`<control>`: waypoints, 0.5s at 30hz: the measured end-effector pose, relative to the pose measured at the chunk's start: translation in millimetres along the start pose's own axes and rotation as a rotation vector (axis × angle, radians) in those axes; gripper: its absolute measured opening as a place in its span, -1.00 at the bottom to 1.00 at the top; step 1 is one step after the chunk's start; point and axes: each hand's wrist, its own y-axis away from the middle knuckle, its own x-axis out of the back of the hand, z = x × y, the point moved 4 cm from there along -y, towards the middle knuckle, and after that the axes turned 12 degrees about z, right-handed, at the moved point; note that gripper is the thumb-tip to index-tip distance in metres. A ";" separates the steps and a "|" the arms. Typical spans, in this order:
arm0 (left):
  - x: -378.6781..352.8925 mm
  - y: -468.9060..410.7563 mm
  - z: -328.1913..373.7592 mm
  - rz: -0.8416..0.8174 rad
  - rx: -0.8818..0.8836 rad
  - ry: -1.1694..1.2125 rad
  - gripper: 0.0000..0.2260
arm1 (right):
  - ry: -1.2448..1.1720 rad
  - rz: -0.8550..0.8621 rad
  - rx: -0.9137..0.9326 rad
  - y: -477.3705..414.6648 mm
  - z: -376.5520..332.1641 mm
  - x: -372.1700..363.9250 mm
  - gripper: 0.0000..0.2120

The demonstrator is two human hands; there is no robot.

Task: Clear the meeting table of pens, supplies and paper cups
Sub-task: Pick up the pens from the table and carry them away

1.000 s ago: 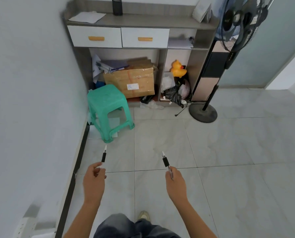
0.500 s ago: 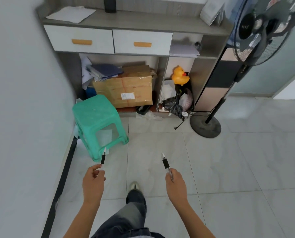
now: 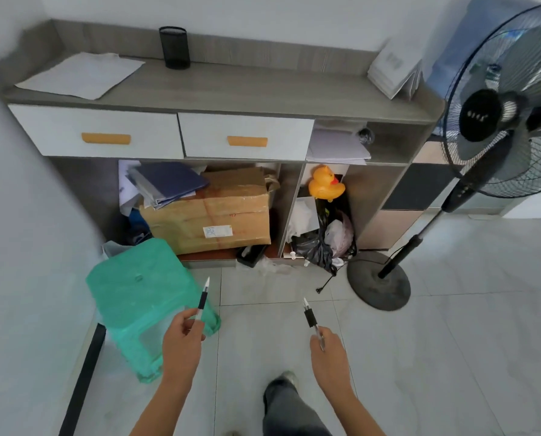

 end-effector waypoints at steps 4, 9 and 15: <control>-36.9 -55.1 17.9 0.085 0.048 -0.010 -0.77 | -0.011 -0.035 0.031 -75.9 -27.6 -14.1 -0.79; -98.9 -129.3 74.7 0.186 0.013 0.004 -0.80 | -0.067 -0.083 0.132 -190.0 -93.6 -17.7 -0.69; -159.4 -192.0 159.3 0.298 -0.091 0.065 -0.90 | -0.215 -0.184 0.401 -302.3 -220.3 -2.7 -0.69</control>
